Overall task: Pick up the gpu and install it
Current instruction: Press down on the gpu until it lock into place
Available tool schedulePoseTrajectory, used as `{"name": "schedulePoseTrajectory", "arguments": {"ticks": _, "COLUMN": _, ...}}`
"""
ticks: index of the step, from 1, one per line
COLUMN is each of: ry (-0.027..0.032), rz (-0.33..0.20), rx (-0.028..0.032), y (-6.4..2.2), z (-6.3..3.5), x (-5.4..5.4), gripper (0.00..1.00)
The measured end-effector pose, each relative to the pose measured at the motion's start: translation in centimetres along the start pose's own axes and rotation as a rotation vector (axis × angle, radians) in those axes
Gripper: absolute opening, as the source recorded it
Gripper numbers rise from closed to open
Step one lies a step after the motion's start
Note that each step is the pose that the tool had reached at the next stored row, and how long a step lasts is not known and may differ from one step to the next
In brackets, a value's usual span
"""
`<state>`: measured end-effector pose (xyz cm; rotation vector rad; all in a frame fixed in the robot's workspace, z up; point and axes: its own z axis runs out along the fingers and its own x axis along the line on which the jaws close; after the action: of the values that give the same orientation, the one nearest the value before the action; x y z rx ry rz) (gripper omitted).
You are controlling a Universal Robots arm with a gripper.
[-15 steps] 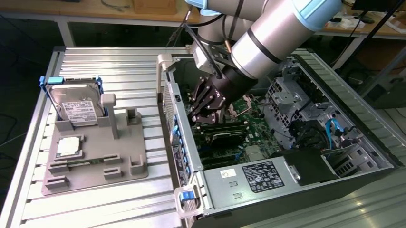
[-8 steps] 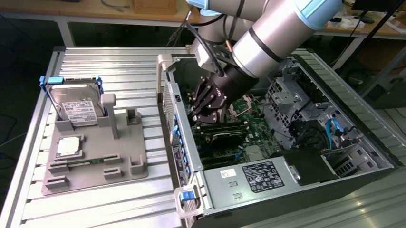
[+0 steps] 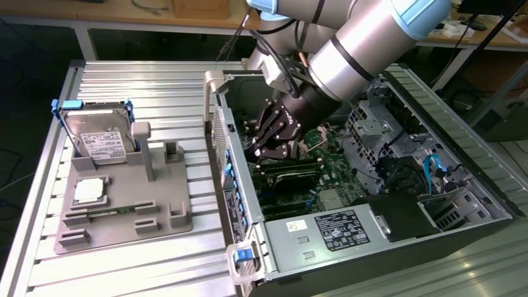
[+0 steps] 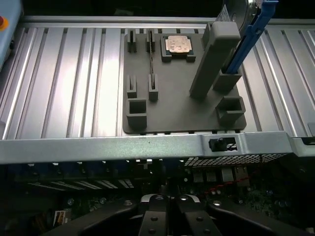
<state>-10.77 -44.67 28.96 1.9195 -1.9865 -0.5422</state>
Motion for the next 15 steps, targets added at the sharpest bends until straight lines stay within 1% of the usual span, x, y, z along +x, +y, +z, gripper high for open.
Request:
{"name": "schedulePoseTrajectory", "arguments": {"ticks": 3, "ry": -0.0003, "rz": 0.000, "rx": 0.0010, "y": 0.36, "z": 0.22, "x": 0.01, "gripper": 0.11}}
{"name": "schedulePoseTrajectory", "arguments": {"ticks": 5, "ry": 0.0000, "rz": 0.000, "rx": 0.0010, "y": 0.38, "z": 0.26, "x": 0.00, "gripper": 0.11}}
{"name": "schedulePoseTrajectory", "arguments": {"ticks": 9, "ry": -0.0046, "rz": -0.003, "rx": 0.0009, "y": 0.24, "z": 0.55, "x": 0.00, "gripper": 0.11}}
{"name": "schedulePoseTrajectory", "arguments": {"ticks": 12, "ry": -0.0053, "rz": -0.003, "rx": 0.0007, "y": 0.30, "z": 0.63, "x": 0.00, "gripper": 0.11}}
{"name": "schedulePoseTrajectory", "arguments": {"ticks": 15, "ry": -0.0099, "rz": -0.006, "rx": 0.0007, "y": 0.31, "z": 0.65, "x": 0.12, "gripper": 0.11}}
